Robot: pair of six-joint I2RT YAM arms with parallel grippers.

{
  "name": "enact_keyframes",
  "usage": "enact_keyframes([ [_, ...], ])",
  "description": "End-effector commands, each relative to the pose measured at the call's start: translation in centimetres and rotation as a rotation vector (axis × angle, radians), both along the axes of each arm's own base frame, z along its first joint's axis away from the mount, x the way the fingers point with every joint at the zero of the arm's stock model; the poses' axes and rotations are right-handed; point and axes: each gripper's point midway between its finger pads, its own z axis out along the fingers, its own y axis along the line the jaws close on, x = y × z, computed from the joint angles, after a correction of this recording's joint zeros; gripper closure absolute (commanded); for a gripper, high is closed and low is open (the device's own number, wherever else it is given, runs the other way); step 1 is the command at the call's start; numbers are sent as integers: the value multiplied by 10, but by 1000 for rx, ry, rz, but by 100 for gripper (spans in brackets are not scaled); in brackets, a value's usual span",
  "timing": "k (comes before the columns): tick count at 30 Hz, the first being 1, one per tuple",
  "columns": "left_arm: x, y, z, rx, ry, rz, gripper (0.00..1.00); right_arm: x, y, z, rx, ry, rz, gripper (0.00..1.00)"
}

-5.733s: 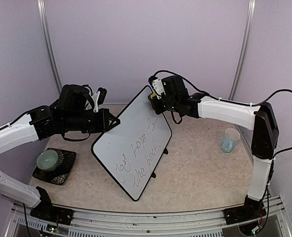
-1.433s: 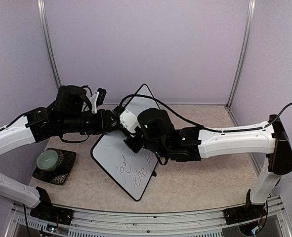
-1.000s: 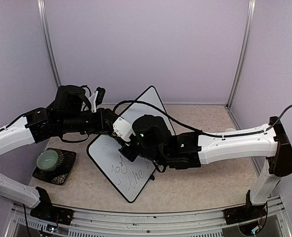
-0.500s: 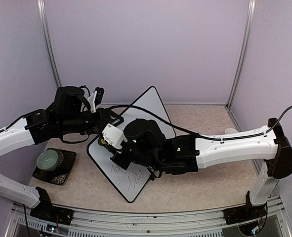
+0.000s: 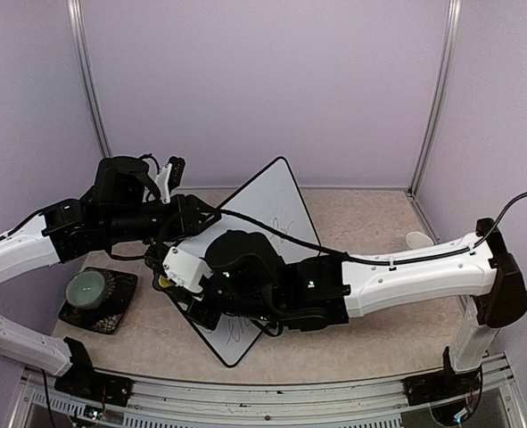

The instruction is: Erase the whiteboard

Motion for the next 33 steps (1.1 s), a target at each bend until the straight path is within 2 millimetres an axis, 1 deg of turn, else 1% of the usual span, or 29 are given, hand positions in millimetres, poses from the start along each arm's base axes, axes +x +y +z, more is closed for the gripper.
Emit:
enact_keyframes([
  [1, -6, -2, 30, -90, -58, -17, 56, -9, 6, -6, -4, 37, 20, 100],
  [6, -6, -1, 29, -91, -58, -15, 56, 11, -7, 0, -8, -2, -62, 100],
  [10, -7, -1, 29, -90, -57, -15, 56, 31, -23, 5, 1, 2, -108, 100],
  [16, -6, -1, 28, -86, -58, -12, 55, 70, -51, 5, -4, 3, -202, 100],
  [22, -3, 1, 28, -81, -61, -3, 55, 99, -79, 5, -6, 0, -279, 100],
  [24, -2, 3, 29, -81, -63, 1, 55, 111, -93, 5, -10, -3, -315, 100],
  [27, -1, 6, 30, -81, -67, 8, 55, 128, -114, -1, -34, -12, -374, 100],
  [30, 1, 11, 32, -74, -72, 22, 55, 147, -141, -4, -42, -13, -445, 100],
  [33, 3, 16, 32, -62, -78, 38, 55, 165, -167, -1, -29, -8, -518, 100],
])
